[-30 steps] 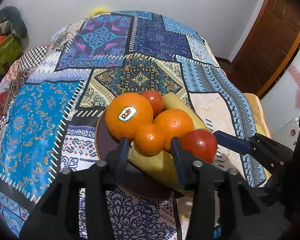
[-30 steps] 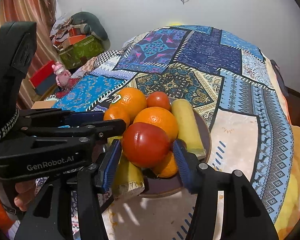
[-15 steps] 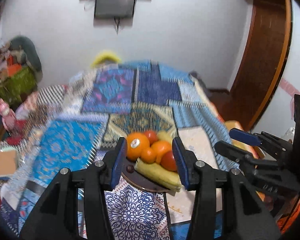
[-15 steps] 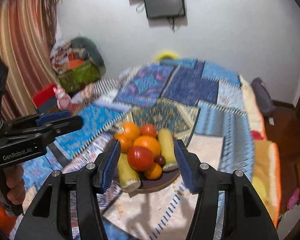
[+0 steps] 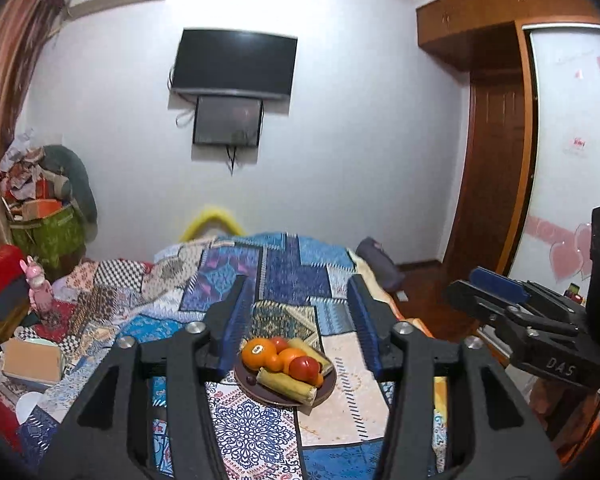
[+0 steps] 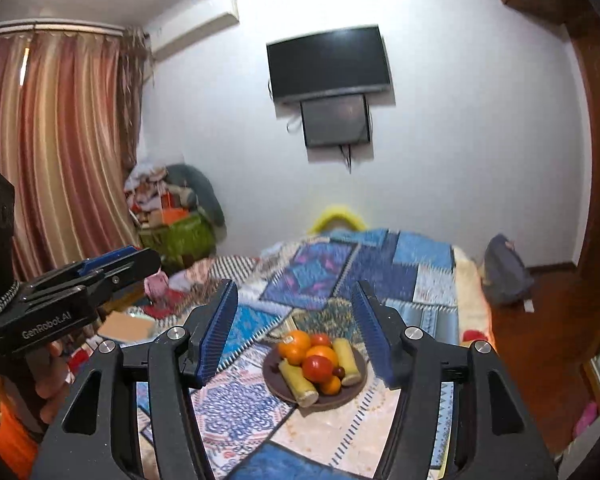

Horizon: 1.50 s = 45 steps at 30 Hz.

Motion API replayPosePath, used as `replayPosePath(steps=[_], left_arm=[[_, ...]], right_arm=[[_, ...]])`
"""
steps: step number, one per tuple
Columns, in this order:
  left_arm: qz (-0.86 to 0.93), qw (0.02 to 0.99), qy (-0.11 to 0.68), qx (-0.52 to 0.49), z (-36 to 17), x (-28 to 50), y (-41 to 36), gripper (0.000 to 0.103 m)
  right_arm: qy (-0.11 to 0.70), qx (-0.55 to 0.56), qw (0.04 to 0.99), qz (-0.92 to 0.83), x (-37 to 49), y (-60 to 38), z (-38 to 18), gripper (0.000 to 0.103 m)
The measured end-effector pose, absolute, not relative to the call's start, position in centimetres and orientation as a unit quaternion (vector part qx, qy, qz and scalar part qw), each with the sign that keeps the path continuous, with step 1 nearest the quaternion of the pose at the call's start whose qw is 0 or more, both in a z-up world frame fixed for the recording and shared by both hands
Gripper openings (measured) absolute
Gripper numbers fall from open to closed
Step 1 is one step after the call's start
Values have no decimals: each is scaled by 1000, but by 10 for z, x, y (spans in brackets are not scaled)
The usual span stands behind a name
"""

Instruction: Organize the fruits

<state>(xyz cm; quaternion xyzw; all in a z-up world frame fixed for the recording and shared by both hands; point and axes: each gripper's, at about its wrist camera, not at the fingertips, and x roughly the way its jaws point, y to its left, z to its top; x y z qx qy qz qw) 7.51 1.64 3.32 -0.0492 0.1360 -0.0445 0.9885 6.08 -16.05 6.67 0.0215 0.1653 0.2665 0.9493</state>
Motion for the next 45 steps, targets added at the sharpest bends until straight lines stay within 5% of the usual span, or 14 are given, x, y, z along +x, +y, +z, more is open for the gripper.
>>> replayPosePath(steps=[15,45], left_arm=[[-9,995,94,-27,37,13,14,99],[-3,996,91,-16,32,7,10,103]], right_arm=[[124,24,967,222,23,-159,69,103],[115,22,971,207,2,-163,68,103]])
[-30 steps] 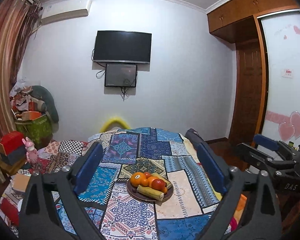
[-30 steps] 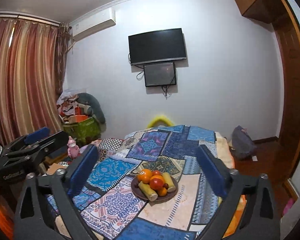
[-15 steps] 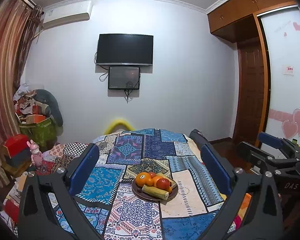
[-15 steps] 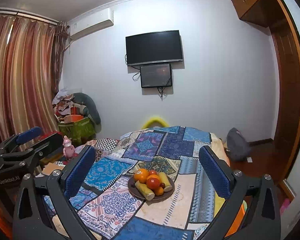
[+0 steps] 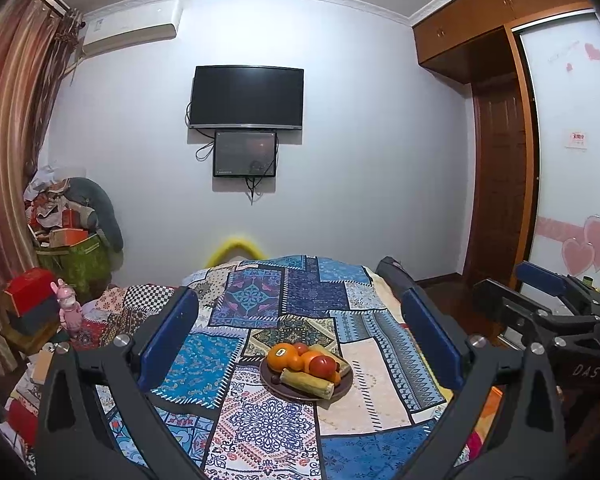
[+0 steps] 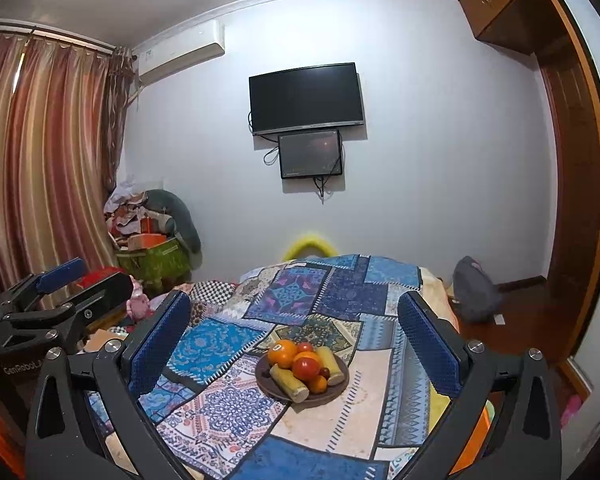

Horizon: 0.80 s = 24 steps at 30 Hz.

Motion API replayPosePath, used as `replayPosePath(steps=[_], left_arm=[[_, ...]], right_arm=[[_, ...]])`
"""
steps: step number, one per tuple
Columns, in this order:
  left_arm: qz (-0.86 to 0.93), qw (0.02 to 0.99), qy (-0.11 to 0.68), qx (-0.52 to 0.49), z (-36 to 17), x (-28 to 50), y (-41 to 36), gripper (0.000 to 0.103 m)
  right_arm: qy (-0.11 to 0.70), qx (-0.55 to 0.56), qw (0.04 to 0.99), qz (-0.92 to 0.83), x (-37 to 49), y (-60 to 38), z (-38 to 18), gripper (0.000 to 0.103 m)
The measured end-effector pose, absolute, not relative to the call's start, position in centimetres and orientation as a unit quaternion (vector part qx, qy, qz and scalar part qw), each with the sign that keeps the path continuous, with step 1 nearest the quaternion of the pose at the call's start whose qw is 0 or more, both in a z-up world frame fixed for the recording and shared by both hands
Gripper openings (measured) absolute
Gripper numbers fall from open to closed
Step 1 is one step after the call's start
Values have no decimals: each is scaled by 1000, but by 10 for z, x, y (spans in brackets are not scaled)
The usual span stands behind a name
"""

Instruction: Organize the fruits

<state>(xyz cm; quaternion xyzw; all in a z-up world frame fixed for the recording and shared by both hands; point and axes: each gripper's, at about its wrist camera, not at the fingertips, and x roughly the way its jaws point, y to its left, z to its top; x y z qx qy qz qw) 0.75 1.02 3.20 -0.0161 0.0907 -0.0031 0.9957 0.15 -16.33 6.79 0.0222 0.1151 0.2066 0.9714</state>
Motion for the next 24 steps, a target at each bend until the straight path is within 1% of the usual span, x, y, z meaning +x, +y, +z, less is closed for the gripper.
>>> replayPosePath(steps=[24], left_arm=[[-14,996,90,-16,30,9,10,103]], right_arm=[[107,7,977,182,-1,-161,74,103]])
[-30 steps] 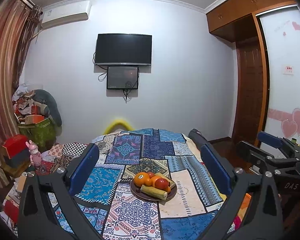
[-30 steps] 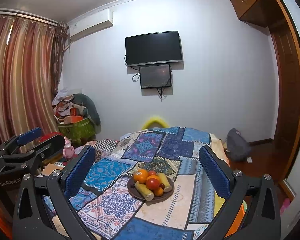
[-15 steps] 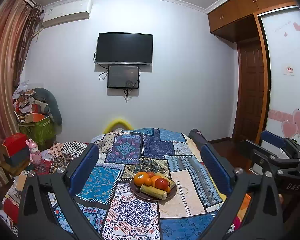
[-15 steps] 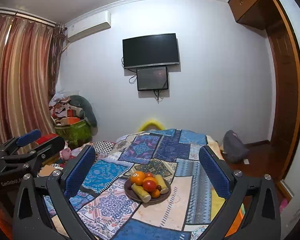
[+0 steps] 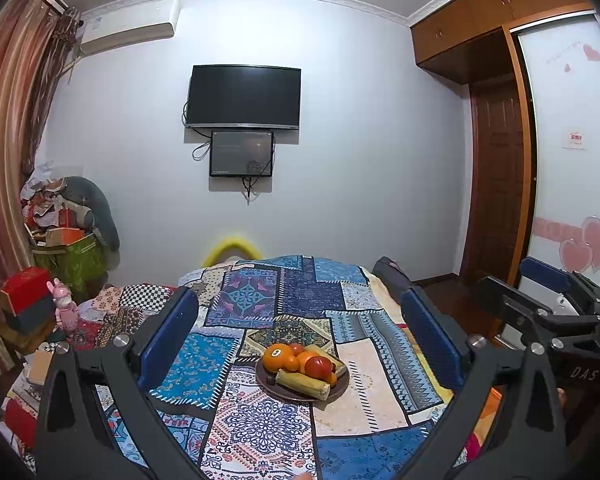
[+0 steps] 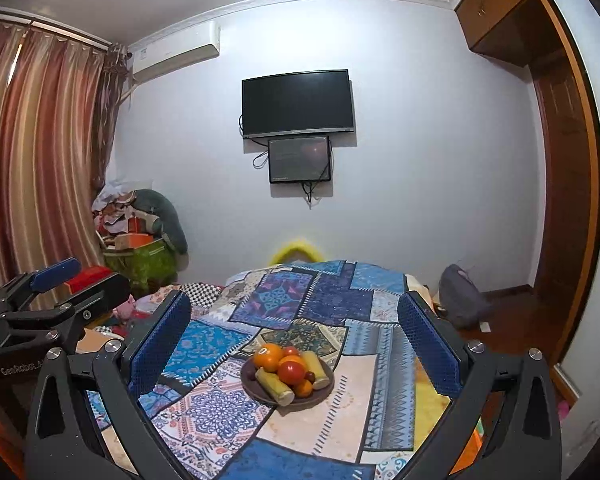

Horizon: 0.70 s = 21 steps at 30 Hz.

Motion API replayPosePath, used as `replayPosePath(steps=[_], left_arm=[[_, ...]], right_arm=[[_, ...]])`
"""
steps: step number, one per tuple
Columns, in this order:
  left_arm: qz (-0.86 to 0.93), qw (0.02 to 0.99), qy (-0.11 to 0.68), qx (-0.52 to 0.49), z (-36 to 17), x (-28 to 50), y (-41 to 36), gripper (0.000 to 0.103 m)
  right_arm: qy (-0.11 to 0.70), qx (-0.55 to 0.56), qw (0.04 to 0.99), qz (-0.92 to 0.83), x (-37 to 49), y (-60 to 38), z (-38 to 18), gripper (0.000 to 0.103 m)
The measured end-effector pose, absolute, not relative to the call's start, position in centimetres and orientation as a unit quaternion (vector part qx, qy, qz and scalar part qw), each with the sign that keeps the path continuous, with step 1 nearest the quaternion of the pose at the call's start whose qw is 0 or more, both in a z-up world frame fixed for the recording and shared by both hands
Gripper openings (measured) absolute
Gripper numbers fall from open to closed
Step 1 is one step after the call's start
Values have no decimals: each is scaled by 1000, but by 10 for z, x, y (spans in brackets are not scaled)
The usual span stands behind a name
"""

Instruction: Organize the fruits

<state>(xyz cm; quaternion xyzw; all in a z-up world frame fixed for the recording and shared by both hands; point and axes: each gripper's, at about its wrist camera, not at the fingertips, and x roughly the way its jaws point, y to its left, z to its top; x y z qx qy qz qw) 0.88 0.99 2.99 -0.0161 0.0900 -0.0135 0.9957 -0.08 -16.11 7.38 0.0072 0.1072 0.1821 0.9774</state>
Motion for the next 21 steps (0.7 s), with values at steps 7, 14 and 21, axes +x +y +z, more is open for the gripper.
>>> replayPosePath(steps=[7,14,21], left_arm=[[-19,996,91,-16,30,9,10,103],[-19,996,91,-18,31,9,10,103],[-20,995,95,-23,30,11,12,103]], right_arm=[[107,10,978,179,-1,-163,75,103],[106,10,978,179,-1,-163,75,103],[106,10,978,178,-1,-163,76,103]])
